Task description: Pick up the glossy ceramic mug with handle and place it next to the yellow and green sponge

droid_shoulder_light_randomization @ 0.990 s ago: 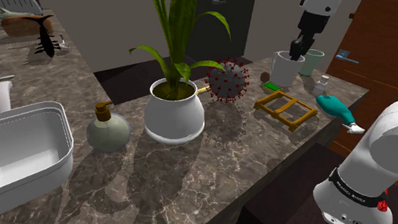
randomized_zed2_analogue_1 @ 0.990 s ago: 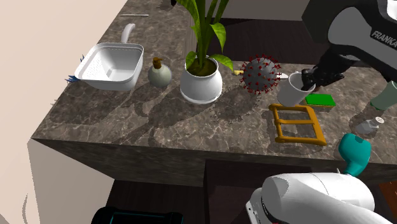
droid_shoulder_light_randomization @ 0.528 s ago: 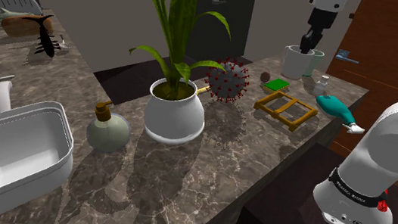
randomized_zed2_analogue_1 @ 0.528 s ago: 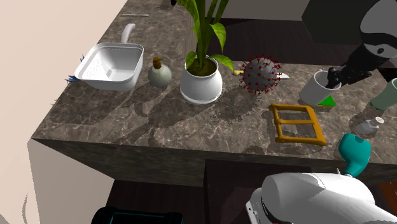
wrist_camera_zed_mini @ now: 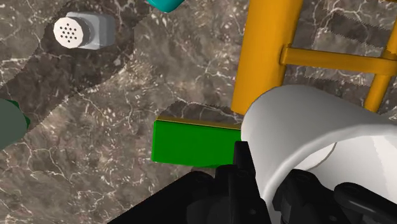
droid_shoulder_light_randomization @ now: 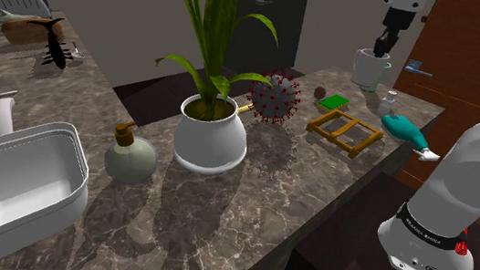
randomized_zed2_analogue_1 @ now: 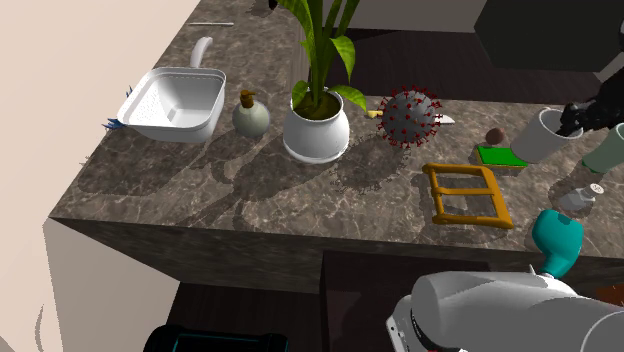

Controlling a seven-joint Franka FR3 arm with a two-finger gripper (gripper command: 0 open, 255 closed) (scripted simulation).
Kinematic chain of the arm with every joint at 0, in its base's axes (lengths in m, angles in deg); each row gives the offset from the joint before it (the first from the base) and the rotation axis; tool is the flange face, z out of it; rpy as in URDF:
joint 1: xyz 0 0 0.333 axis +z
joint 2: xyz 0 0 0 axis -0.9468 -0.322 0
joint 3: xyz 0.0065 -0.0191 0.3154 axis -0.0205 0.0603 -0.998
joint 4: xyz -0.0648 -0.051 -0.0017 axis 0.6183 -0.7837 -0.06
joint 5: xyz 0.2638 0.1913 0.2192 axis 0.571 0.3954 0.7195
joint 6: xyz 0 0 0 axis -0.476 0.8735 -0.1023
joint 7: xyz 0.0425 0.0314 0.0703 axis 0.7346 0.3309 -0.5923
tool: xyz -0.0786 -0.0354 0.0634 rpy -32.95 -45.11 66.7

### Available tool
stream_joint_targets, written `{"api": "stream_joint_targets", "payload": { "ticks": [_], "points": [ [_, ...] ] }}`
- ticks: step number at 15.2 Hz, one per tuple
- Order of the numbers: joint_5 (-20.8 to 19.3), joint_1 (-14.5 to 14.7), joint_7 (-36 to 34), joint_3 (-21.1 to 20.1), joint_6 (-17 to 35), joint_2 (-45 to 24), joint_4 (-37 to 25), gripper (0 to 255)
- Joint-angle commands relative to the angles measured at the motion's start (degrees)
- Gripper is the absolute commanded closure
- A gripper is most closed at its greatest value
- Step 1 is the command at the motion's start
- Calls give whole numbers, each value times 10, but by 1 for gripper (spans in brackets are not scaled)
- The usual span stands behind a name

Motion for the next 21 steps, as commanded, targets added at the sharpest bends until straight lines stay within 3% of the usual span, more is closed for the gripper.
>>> {"api": "stream_joint_targets", "payload": {
  "ticks": [1, 7, 21],
  "points": [
    [12, 4, 35, 28, -2, -36, -37, 255],
    [96, 8, 162, 123, -13, -178, -159, 255],
    [121, 4, 187, 129, 91, -208, -74, 255]
  ]
}}
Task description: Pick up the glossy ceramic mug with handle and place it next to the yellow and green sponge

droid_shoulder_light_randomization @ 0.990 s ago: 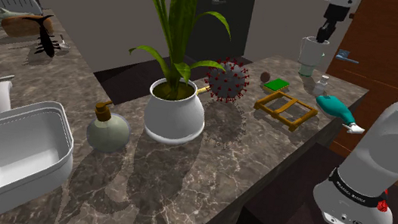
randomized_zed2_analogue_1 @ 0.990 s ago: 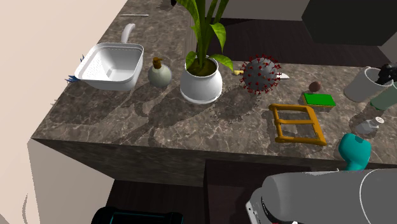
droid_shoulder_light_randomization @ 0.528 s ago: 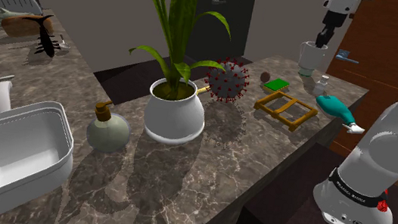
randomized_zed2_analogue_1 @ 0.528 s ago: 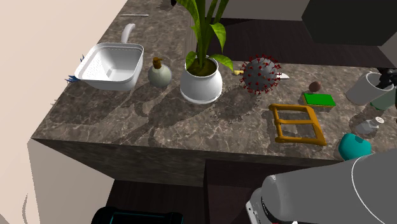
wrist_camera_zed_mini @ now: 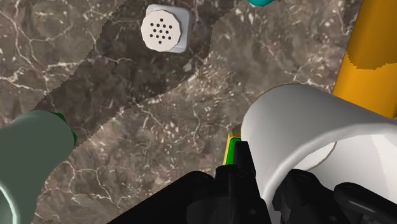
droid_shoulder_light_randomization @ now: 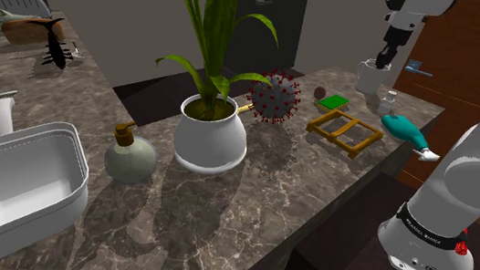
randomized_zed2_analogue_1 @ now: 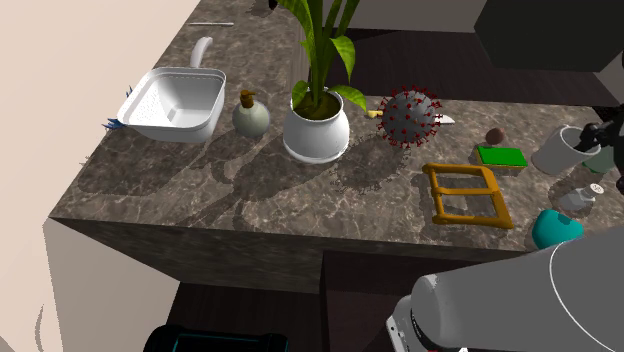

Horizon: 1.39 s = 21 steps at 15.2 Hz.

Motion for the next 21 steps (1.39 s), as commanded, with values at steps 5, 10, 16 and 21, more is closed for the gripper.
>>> {"api": "stream_joint_targets", "payload": {
  "ticks": [5, 10, 16, 21],
  "points": [
    [21, -2, 18, 4, 44, -23, 29, 255],
    [44, -4, 37, 5, 79, -47, 50, 255],
    [79, -9, 65, 2, 119, -80, 71, 255],
    [85, -10, 69, 1, 125, -86, 74, 255]
  ]
}}
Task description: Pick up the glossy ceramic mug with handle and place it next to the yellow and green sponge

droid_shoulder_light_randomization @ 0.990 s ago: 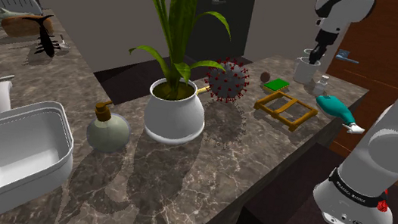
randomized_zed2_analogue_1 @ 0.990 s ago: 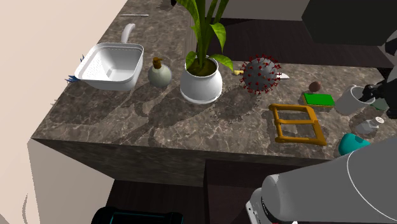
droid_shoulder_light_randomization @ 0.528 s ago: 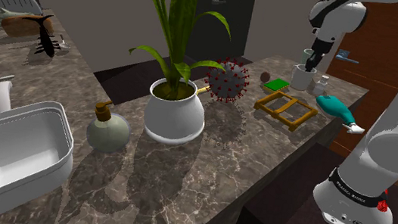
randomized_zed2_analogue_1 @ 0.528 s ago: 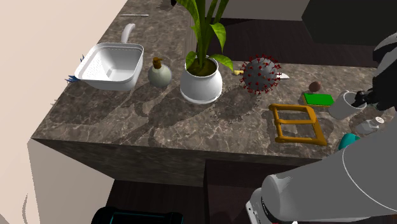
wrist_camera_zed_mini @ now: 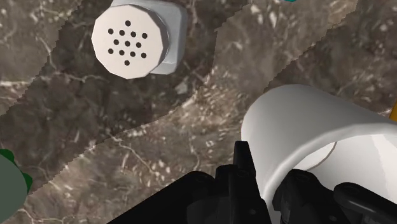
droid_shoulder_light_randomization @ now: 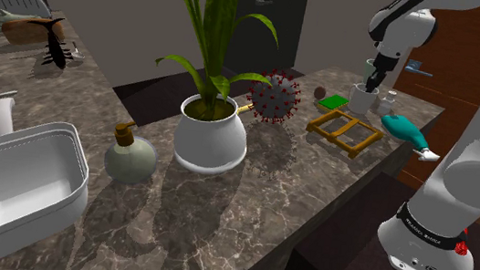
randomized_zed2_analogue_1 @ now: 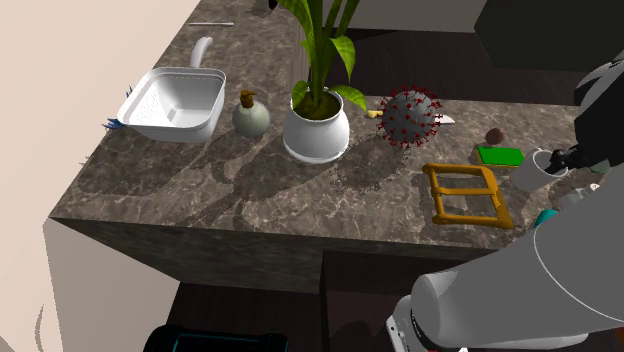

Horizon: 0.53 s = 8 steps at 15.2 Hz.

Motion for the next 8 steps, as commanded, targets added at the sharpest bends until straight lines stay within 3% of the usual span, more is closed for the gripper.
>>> {"api": "stream_joint_targets", "payload": {
  "ticks": [1, 4, 5, 8],
  "points": [
    [1, 0, 1, 0, 0, 0, 0, 255],
    [1, 0, 1, 0, 0, 0, 0, 255],
    [1, 0, 1, 0, 0, 0, 0, 0],
    [1, 0, 1, 0, 0, -1, 0, 0]
  ]
}}
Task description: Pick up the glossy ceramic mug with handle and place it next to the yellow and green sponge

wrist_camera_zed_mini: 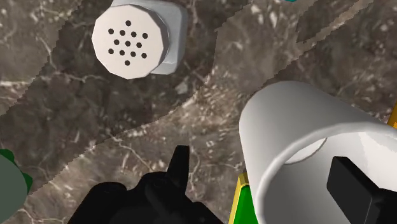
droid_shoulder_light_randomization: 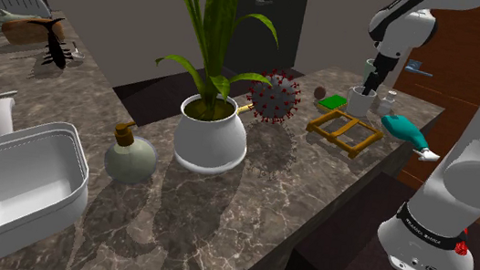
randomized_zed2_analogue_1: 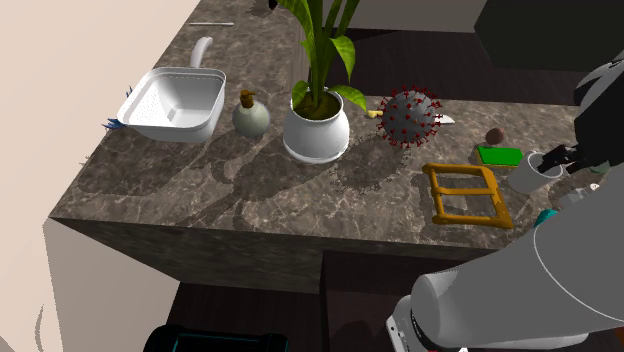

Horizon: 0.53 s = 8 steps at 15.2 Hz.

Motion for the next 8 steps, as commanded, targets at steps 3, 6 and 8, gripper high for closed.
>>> {"api": "stream_joint_targets", "payload": {
  "ticks": [3, 6, 8],
  "points": [
    [-16, 3, -11, 3, -16, 14, -8, 0],
    [-52, 7, -37, 8, -65, 50, -35, 0],
    [-52, 6, -37, 7, -65, 50, -35, 0]
  ]
}}
